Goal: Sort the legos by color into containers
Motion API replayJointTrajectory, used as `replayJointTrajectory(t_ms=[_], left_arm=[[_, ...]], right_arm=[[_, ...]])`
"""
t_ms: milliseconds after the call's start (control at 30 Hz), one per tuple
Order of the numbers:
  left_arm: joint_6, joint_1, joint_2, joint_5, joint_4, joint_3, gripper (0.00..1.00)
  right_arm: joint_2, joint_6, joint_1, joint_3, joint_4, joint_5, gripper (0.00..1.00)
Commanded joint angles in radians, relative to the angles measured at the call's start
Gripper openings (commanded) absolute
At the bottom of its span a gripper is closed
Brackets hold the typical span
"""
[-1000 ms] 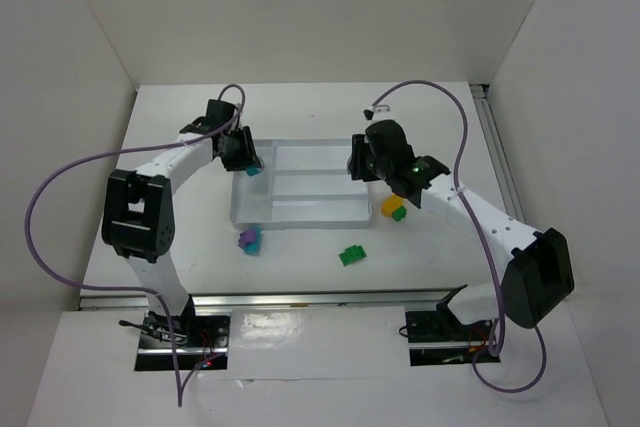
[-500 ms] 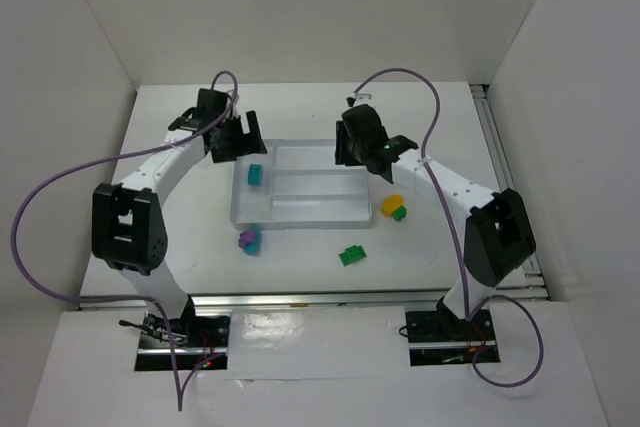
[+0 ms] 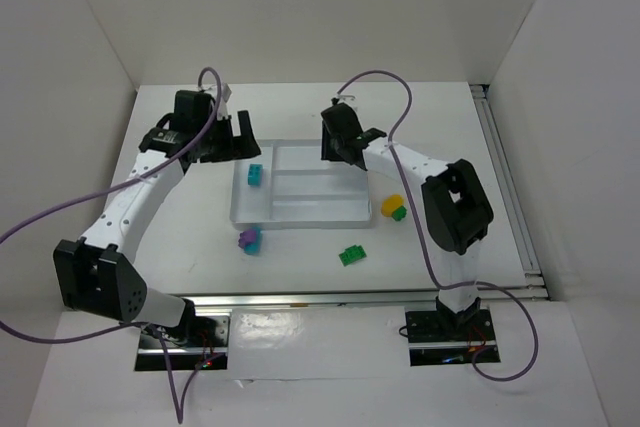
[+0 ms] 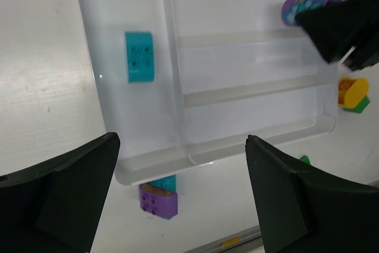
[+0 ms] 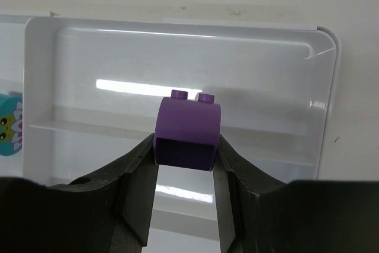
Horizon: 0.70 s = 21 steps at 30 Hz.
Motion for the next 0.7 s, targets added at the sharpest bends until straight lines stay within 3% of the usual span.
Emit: replayJointTrajectory(t_ms=[0,33,67,100,133,233,367,533,667], left_arm=[[0.031,-0.007,-0.027,-0.028,-0.071,-0.065,1.00],[0.017,-0.007,-0.036,-0.040,-0.071,-0.079,1.00],[0.017,-0.007,-0.047,-0.040,-0.071,-0.092,1.00],[0.008,-0.007,-0.047,-0.055,-0.071,-0.104,1.00],[-0.003,-0.007,-0.047,-0.080,-0.071,-0.104,1.00],[-0.003,-0.007,-0.072,-0.106,-0.071,-0.104,1.00],[-0.003,-0.016,-0.102,-0.106,-0.071,-0.093,1.00],[-0.003,-0.062,-0.113,-0.115,-0.071,-0.060,0.94],[-0.012,-0.085,-0.113,-0.103,-0.071,-0.036,0.91]], right_arm=[[0.041,0.010,0.008,0.107,0.040,0.057,0.39],[0.050,-0.001,0.008,0.122,0.031,0.057,0.54],[0.050,-0.001,0.008,0.137,0.016,0.069,0.60],[0.050,-0.001,0.008,0.138,0.016,0.082,0.79],[0.040,-0.001,0.008,0.138,0.005,0.101,0.84],[-0.052,-0.001,0.008,0.099,-0.004,0.134,0.86],[-0.255,-0.001,-0.001,-0.074,-0.029,0.210,0.77],[-0.510,0.035,-0.001,-0.333,-0.164,0.113,0.80],[-0.646,0.146,0.079,-0.554,-0.211,0.027,0.82]])
